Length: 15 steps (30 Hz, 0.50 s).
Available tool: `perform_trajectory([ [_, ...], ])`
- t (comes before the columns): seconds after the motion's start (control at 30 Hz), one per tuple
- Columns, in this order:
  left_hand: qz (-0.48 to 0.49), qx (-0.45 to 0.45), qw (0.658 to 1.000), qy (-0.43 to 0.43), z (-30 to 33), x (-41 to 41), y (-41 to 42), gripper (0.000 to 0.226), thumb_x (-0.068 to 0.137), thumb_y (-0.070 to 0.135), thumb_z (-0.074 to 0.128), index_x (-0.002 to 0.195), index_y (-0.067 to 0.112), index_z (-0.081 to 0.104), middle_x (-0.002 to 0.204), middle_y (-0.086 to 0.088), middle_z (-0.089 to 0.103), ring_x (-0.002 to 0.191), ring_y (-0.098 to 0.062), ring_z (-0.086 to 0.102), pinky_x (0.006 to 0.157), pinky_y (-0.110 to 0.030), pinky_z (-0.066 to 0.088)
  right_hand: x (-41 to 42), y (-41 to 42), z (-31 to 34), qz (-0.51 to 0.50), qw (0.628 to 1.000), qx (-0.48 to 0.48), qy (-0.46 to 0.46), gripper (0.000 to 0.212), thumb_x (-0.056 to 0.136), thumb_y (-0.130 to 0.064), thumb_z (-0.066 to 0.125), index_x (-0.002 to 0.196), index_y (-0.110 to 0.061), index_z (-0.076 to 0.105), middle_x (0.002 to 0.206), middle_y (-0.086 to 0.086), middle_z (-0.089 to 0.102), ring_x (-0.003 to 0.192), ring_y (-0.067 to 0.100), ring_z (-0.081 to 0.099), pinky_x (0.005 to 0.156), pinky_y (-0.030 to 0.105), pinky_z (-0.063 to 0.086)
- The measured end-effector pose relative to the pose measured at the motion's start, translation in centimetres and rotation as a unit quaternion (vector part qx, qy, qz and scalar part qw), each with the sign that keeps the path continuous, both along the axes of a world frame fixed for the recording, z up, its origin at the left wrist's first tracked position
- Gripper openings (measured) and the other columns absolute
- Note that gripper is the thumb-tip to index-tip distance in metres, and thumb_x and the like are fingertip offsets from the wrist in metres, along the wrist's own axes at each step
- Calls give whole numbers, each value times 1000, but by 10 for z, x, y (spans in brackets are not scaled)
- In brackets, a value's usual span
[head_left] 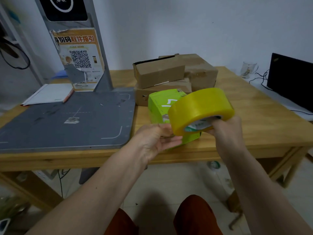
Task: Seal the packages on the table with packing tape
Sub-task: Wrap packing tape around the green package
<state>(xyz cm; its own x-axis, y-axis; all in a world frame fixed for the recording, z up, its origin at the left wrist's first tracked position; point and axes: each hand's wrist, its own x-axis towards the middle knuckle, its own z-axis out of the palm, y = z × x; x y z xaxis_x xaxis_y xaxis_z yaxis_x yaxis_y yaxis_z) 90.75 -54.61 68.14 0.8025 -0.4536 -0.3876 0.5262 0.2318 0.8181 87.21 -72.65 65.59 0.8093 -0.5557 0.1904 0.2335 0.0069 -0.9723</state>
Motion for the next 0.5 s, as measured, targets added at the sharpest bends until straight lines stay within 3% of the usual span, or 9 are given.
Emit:
perform_trajectory([
  [0.07, -3, 42, 999, -17, -2, 1, 2, 29, 92, -21, 39, 114, -9, 54, 116, -29, 55, 76, -32, 64, 68, -38, 55, -9, -2, -7, 17, 999, -31, 3, 39, 80, 8, 67, 114, -9, 64, 102, 11, 71, 95, 24, 70, 78, 42, 60],
  [0.13, 4, 70, 997, -24, -4, 2, 4, 34, 92, -19, 32, 116, -13, 55, 115, -28, 55, 75, -33, 63, 67, -41, 58, -18, -1, -12, 23, 998, -49, -20, 50, 77, 15, 67, 115, -15, 59, 104, 9, 67, 97, 22, 67, 74, 30, 58],
  [0.2, 9, 88, 996, -23, -5, 0, 5, 23, 94, -9, 36, 101, -6, 57, 101, -23, 58, 70, -32, 62, 62, -42, 59, -28, 1, -15, 37, 996, -69, -38, 62, 72, 18, 72, 118, -19, 55, 109, 6, 65, 96, 14, 65, 72, 20, 54],
  [0.27, 1, 126, 990, -58, -6, -1, 4, 15, 96, 2, 48, 87, 2, 60, 79, -15, 60, 60, -24, 58, 56, -35, 58, -37, 2, -16, 65, 992, -97, -39, 66, 66, 8, 82, 121, -15, 54, 115, 8, 65, 97, 10, 64, 76, 19, 53],
  [0.33, -7, 171, 978, -120, -9, 2, 5, 21, 95, 1, 54, 75, 8, 58, 64, -9, 59, 53, -18, 54, 56, -31, 57, -48, 2, -17, 95, 988, -117, -21, 80, 58, -8, 89, 128, -12, 51, 121, 8, 63, 105, 15, 63, 81, 22, 53],
  [0.4, -10, 211, 960, -186, -7, 8, 7, 26, 96, 1, 54, 72, 10, 55, 63, -8, 57, 53, -16, 52, 61, -31, 55, -61, 5, -17, 120, 983, -141, -5, 92, 58, -18, 90, 136, -20, 42, 129, 4, 56, 116, 20, 59, 88, 31, 53],
  [0.5, -12, 262, 918, -298, 5, 18, 12, 25, 93, 4, 61, 69, 12, 58, 62, -3, 55, 53, -9, 50, 55, -21, 50, -77, 21, -18, 91, 972, -216, -29, 81, 64, -24, 90, 131, -26, 43, 124, -2, 57, 114, 18, 59, 88, 41, 53],
])
